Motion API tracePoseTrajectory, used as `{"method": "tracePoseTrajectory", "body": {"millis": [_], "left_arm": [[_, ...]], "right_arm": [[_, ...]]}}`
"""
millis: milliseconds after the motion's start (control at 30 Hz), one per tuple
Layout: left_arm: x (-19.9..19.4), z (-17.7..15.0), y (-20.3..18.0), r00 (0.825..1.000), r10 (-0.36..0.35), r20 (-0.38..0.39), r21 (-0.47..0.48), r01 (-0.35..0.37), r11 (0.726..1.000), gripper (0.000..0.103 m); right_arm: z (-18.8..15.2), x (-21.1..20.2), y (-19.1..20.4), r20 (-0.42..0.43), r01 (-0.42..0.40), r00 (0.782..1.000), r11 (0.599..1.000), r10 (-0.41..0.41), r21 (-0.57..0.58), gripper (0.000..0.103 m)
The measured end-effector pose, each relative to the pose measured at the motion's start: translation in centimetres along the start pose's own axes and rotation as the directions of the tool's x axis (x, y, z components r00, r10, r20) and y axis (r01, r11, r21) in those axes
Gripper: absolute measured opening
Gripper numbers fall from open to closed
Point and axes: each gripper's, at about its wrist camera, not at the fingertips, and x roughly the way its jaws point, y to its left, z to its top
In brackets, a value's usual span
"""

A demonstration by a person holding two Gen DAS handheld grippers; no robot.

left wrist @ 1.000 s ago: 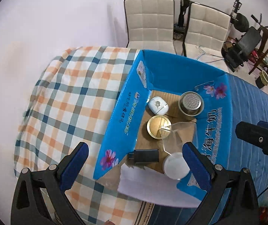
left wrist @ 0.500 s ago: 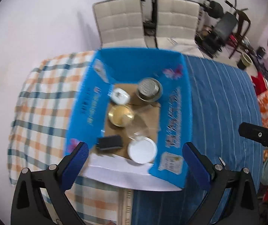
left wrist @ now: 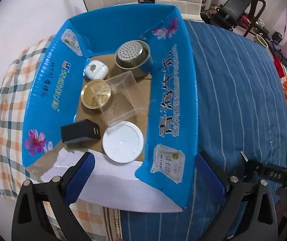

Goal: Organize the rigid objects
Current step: 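Move the right gripper to the black car key and grasp it, then carry the car key with the right gripper over the blue box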

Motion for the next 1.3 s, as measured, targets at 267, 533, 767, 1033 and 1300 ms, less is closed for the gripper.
{"method": "tracePoseTrajectory", "body": {"millis": [267, 533, 767, 1033, 1300], "left_arm": [[0.5, -0.7, -1.3, 1.0, 0.007, 0.003, 0.015, -0.007, 1.0, 0.103], [1.0, -1.2, -2.0, 1.0, 0.007, -0.021, 0.039, -0.006, 0.999, 0.103], [0.7, -1.2, -2.3, 1.0, 0.005, -0.012, 0.048, -0.005, 0.999, 0.103], [0.1, -1.1, -1.9, 1.0, -0.003, -0.01, 0.051, 0.003, 0.999, 0.103], [-1.7, -0.7, -1.2, 1.0, -0.021, 0.017, 0.038, 0.021, 0.999, 0.103]], "right_arm": [[-1.9, 3.5, -0.7, -0.012, 0.101, 0.995, 0.995, -0.101, -0.025, 0.068], [-3.3, 3.0, 2.0, 0.088, 0.17, 0.983, 0.981, -0.161, -0.095, 0.035], [-5.3, 2.3, 2.5, 0.109, 0.157, 0.983, 0.985, -0.149, -0.065, 0.014], [-6.2, -1.7, 1.3, 0.157, 0.069, 0.985, 0.997, -0.065, -0.026, 0.014], [-6.8, -8.6, 2.2, 0.23, -0.053, 0.971, 0.998, 0.061, -0.04, 0.014]]}}
